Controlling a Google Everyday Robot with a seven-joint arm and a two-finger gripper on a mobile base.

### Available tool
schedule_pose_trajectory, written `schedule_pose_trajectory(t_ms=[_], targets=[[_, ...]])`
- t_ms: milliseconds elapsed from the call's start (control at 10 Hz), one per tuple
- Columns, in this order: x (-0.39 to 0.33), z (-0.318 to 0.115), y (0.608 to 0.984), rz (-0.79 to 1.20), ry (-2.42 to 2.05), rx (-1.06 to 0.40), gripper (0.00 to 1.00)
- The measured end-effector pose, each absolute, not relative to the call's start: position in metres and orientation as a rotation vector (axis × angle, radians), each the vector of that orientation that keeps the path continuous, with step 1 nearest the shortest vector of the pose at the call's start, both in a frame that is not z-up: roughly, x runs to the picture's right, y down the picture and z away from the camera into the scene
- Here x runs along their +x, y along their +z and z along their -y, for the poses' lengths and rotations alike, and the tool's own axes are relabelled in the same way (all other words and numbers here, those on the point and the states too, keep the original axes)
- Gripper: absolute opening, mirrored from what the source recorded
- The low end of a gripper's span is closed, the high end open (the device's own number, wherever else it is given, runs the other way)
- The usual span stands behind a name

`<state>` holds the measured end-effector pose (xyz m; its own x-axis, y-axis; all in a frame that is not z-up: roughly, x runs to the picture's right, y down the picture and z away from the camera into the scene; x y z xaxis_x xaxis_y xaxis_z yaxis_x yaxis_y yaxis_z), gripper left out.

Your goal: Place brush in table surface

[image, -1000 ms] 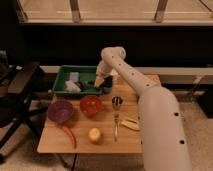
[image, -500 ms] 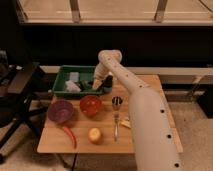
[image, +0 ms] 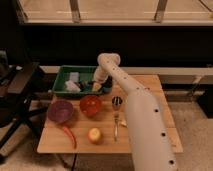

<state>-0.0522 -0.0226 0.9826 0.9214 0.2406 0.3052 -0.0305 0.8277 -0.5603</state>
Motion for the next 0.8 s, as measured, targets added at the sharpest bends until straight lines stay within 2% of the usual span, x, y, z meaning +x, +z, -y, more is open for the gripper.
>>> schedule_pose_trajectory(t_ms=[200,400,500,800], targets=[[-0.051,0.023,0.978,0.387,0.151,-0.553,0.2],[-0.046,0.028,0.973,0.387,0.18,-0.526,0.03],[-0.042,0.033,0.968,0.386,0.209,-0.509,0.0],[-0.026,0.059,0.945,0.413,0.322,-0.502,0.0]])
